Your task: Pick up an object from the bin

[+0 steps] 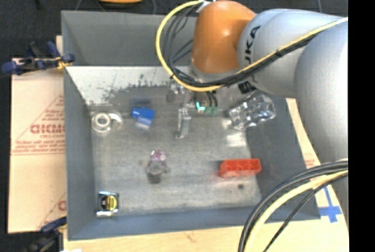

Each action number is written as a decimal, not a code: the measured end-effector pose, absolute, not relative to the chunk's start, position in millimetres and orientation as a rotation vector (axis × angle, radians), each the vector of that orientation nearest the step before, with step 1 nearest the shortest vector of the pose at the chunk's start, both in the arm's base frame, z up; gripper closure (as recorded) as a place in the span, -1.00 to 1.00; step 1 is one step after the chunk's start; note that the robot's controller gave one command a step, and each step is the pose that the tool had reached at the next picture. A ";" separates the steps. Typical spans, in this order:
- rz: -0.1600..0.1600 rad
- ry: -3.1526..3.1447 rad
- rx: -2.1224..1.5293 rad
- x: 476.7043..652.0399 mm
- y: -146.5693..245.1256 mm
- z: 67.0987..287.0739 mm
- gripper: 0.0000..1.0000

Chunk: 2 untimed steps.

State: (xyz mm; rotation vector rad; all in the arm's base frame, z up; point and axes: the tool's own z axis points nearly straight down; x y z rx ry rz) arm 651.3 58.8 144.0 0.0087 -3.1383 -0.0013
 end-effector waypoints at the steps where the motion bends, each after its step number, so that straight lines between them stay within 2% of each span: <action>1: -0.001 -3.115 0.410 605.6 108.5 69.3 -1.00; 2: -0.002 -3.120 0.404 607.2 107.8 71.4 1.00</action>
Offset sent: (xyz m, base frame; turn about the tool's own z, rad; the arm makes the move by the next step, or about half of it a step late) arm -0.0457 0.0496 -0.0740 -0.2558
